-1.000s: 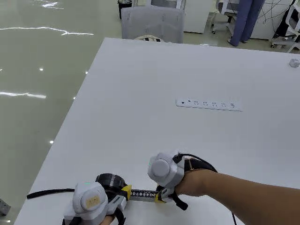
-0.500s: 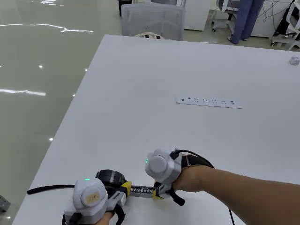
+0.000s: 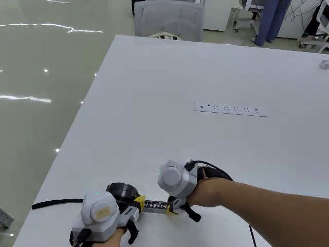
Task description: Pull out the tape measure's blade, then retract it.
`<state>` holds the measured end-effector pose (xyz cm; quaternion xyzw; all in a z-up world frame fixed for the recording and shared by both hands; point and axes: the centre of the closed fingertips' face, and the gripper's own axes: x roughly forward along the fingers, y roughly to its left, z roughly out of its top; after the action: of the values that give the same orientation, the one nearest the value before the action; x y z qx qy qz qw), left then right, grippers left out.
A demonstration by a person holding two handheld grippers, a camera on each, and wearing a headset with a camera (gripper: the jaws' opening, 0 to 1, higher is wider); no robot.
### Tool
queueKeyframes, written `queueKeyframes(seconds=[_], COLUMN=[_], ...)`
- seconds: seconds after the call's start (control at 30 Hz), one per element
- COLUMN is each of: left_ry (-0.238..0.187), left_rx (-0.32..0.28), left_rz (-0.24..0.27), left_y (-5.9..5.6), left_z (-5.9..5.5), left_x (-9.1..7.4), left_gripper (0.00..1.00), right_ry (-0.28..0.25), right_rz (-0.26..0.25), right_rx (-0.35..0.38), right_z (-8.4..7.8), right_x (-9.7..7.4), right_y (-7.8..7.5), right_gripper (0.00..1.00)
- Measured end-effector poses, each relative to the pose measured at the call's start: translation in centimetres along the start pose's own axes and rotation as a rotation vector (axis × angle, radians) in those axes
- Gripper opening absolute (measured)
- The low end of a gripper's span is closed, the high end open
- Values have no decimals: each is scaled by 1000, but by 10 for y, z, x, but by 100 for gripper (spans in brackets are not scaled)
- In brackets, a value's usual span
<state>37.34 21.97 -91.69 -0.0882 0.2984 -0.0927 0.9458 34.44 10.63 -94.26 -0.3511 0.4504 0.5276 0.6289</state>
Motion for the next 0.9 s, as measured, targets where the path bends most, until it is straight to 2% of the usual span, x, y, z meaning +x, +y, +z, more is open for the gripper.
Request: queueKeyframes(seconds=[0.73, 0.9], left_ry=[4, 0], left_rx=[-2, -30], left_rz=[-2, -3], left_y=[0, 0], left_z=[-1, -2], left_x=[-1, -1], left_gripper=[62, 62], right_ry=[-14, -17], right_rz=[1, -2], right_rx=[-9, -8], right_z=[9, 10], right_x=[2, 3], right_y=[2, 1], right_gripper=[15, 15])
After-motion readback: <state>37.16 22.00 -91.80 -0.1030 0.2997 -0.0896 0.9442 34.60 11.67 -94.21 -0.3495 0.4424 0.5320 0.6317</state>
